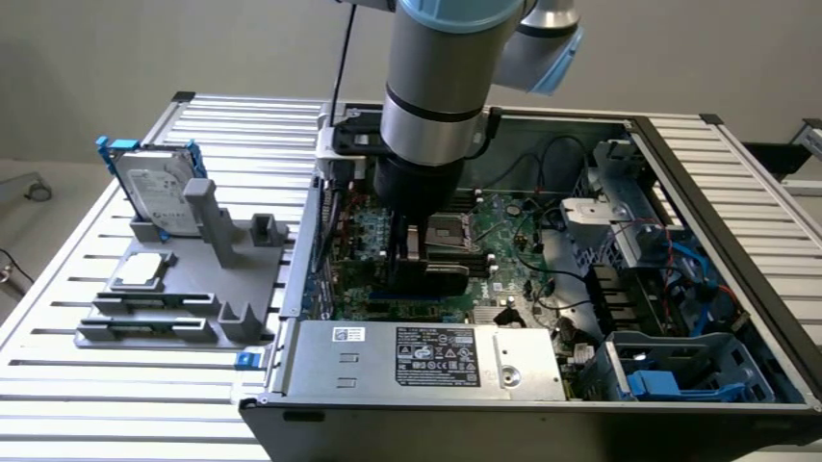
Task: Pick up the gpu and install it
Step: 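Insert the gpu into the slot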
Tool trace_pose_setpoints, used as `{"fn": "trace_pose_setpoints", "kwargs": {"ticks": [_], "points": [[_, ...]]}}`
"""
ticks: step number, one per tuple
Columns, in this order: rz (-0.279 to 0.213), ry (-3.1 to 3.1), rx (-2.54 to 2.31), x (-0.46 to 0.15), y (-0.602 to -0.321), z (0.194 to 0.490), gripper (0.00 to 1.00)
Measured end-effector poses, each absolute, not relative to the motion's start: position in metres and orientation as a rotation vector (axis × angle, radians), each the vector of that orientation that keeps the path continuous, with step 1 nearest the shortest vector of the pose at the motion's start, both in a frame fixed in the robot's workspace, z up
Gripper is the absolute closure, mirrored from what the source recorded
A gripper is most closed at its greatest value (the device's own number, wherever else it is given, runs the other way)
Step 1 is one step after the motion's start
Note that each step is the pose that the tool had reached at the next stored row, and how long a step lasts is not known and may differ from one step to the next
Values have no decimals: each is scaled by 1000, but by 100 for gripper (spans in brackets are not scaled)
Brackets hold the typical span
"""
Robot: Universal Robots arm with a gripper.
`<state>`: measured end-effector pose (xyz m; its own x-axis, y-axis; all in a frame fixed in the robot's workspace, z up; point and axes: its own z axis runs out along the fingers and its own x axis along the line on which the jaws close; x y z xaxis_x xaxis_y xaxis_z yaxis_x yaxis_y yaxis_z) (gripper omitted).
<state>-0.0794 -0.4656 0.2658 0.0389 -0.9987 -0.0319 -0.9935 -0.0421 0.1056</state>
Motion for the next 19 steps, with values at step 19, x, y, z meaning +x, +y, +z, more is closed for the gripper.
{"fn": "trace_pose_setpoints", "kwargs": {"ticks": [19], "points": [[-148, -2135, 2226, -72, -465, 266, 56]]}}
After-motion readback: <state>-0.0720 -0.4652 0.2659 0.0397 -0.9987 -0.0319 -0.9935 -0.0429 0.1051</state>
